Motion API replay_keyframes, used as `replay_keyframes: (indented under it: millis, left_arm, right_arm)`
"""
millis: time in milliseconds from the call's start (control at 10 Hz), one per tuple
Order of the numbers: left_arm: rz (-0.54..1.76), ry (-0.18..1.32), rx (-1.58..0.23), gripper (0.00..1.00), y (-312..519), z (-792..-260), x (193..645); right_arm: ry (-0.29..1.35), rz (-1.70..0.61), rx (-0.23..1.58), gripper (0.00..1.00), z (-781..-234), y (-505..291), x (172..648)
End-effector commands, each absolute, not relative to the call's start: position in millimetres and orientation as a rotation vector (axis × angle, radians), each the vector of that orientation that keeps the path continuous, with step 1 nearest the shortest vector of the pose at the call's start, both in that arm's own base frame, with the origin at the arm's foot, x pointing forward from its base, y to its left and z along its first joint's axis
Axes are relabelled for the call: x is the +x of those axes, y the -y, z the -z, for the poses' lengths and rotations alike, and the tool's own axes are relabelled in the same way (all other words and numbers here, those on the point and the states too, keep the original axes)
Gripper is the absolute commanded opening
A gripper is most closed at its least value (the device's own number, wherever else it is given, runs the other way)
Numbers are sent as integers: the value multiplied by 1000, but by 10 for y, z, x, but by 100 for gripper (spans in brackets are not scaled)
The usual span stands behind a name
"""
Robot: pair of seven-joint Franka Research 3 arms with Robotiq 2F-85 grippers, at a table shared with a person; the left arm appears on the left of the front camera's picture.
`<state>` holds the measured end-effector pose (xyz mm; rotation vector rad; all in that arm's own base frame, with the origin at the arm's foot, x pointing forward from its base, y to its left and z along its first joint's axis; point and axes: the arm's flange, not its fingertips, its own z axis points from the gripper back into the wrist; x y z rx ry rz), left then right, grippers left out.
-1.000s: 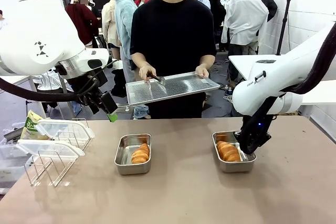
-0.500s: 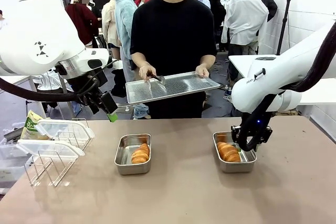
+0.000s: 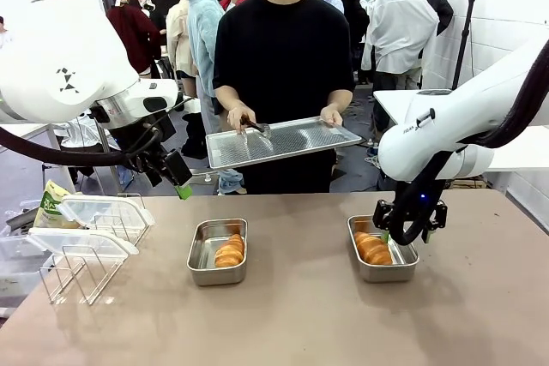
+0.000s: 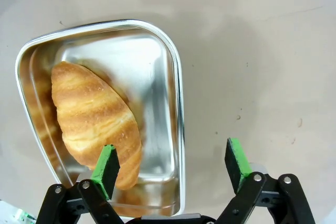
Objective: Place the bread in airtight containers.
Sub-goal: Once an object is inside an Airtight Container , place the container in the center of the table, then pick up one Airtight Container lid and hand it to the human.
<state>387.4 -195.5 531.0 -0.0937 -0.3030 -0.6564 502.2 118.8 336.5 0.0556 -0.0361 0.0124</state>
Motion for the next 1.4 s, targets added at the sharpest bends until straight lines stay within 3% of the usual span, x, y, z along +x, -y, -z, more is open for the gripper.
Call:
replay_keyframes:
  millis: [0, 100, 200, 1300]
  left_arm:
    - [653, 307, -87, 100, 1944, -5319, 3861]
    - [653, 307, -87, 100, 1944, -5319, 3861]
    - [653, 307, -87, 100, 1944, -5319, 3861]
    - [653, 307, -87, 100, 1944, -5319, 3861]
  right_arm:
    - [19, -15, 42, 100, -3395, -1233, 5077]
    - [-58, -34, 7, 100, -3384, -1347, 5159]
    - [33, -14, 54, 100, -3365, -1192, 5021]
    - [33, -14, 54, 100, -3365, -1192, 5021]
